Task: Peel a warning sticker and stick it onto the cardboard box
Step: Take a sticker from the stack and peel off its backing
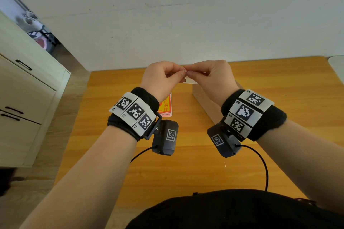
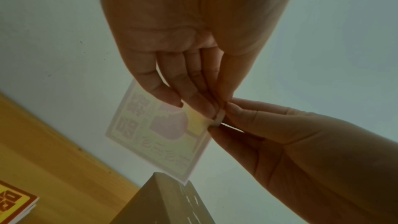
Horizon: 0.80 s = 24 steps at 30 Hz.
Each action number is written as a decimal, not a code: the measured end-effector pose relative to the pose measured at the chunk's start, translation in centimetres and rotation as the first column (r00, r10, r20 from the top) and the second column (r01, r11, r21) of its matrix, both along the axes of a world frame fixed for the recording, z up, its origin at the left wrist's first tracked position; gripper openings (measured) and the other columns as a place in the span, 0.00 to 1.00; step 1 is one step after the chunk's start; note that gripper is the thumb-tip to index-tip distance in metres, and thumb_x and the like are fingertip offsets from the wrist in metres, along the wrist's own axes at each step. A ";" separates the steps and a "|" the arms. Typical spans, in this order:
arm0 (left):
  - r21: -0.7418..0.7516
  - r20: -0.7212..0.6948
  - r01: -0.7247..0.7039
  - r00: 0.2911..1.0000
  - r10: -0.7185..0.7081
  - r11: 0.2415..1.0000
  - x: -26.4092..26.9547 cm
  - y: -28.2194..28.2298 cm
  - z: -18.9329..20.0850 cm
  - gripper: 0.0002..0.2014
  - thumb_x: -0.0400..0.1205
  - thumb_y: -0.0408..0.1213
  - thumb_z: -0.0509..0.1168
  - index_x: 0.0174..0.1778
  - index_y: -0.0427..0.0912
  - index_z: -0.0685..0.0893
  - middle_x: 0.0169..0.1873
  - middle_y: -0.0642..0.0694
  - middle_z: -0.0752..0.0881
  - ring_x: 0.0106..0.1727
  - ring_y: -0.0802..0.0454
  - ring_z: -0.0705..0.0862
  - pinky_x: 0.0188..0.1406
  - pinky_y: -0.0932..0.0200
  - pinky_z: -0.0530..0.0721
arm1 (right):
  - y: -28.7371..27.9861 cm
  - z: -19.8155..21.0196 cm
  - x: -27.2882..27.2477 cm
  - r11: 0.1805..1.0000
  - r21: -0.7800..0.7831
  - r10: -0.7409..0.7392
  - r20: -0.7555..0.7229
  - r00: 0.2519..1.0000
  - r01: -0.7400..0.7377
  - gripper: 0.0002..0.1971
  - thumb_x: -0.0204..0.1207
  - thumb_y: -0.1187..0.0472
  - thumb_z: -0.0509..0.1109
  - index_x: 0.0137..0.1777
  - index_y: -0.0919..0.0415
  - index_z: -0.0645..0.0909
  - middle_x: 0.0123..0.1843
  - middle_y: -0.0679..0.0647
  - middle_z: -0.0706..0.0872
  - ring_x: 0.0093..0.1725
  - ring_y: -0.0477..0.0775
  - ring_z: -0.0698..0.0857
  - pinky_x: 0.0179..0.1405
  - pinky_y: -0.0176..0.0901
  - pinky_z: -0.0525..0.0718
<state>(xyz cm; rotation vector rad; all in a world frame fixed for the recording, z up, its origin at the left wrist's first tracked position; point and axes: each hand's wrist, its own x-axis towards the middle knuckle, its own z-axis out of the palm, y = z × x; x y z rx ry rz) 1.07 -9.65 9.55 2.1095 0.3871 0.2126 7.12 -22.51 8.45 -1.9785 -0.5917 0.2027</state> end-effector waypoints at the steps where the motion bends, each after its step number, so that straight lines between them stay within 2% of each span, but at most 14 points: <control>1: -0.004 0.004 -0.001 1.000 0.001 1.000 0.0 0.0 0.0 0.09 0.81 0.36 0.65 0.52 0.38 0.88 0.37 0.50 0.88 0.37 0.67 0.85 0.41 0.79 0.80 | 0.0 0.0 0.0 1.000 0.004 0.000 -0.001 1.000 0.000 0.12 0.76 0.63 0.70 0.57 0.63 0.88 0.53 0.58 0.92 0.52 0.48 0.87 0.54 0.35 0.83; 3: -0.007 0.009 -0.004 1.000 0.004 1.000 0.1 0.1 -0.1 0.09 0.81 0.36 0.65 0.52 0.38 0.88 0.36 0.49 0.88 0.36 0.68 0.85 0.41 0.79 0.80 | 0.0 0.0 0.0 1.000 0.013 0.004 -0.005 1.000 -0.004 0.12 0.76 0.63 0.70 0.57 0.63 0.88 0.53 0.59 0.92 0.50 0.46 0.86 0.52 0.31 0.82; 8: 0.022 0.015 0.002 1.000 -0.002 1.000 0.2 0.3 -0.4 0.08 0.81 0.36 0.65 0.51 0.39 0.88 0.34 0.52 0.87 0.29 0.77 0.84 0.37 0.85 0.79 | 0.1 0.1 -0.1 1.000 0.011 0.004 -0.019 1.000 -0.004 0.12 0.76 0.62 0.70 0.58 0.62 0.88 0.53 0.57 0.92 0.51 0.45 0.86 0.56 0.37 0.84; 12: 0.058 0.033 0.010 0.999 -0.012 0.998 0.2 0.4 -0.3 0.08 0.81 0.34 0.65 0.51 0.37 0.87 0.37 0.50 0.87 0.36 0.67 0.85 0.43 0.75 0.82 | 0.1 0.0 -0.1 1.000 0.009 0.007 -0.021 1.000 -0.007 0.12 0.76 0.61 0.71 0.57 0.60 0.88 0.51 0.56 0.92 0.49 0.45 0.86 0.54 0.37 0.84; 16: 0.110 0.051 0.026 0.998 -0.032 0.994 0.3 0.5 -0.5 0.07 0.80 0.33 0.66 0.50 0.37 0.88 0.36 0.51 0.86 0.36 0.67 0.85 0.41 0.77 0.82 | 0.1 -0.1 0.1 1.000 0.019 0.005 -0.040 0.999 -0.004 0.11 0.76 0.62 0.71 0.56 0.61 0.89 0.48 0.58 0.92 0.46 0.50 0.88 0.54 0.43 0.87; 19: 0.139 0.055 0.034 0.998 -0.042 0.990 0.4 0.7 -0.6 0.07 0.80 0.34 0.66 0.49 0.38 0.89 0.34 0.54 0.85 0.37 0.63 0.84 0.43 0.73 0.82 | 0.3 -0.3 0.3 1.000 0.019 0.007 -0.044 0.999 -0.006 0.11 0.77 0.62 0.70 0.56 0.62 0.88 0.48 0.58 0.92 0.43 0.51 0.89 0.53 0.45 0.87; 21: 0.146 0.055 0.036 0.997 -0.044 0.989 0.5 0.8 -0.6 0.07 0.80 0.34 0.66 0.49 0.38 0.89 0.35 0.53 0.85 0.40 0.57 0.86 0.47 0.68 0.83 | 0.4 -0.5 0.5 1.000 0.017 0.007 -0.059 0.998 -0.006 0.11 0.78 0.63 0.68 0.56 0.63 0.88 0.46 0.57 0.91 0.41 0.51 0.88 0.50 0.43 0.87; 24: 0.133 0.044 0.042 0.998 -0.048 0.990 0.6 0.8 -0.7 0.07 0.79 0.34 0.67 0.49 0.38 0.89 0.39 0.50 0.86 0.47 0.50 0.88 0.53 0.59 0.85 | 0.6 -0.7 0.9 1.000 -0.002 -0.009 -0.081 0.997 0.008 0.09 0.80 0.63 0.65 0.53 0.64 0.86 0.37 0.51 0.86 0.33 0.46 0.85 0.41 0.36 0.84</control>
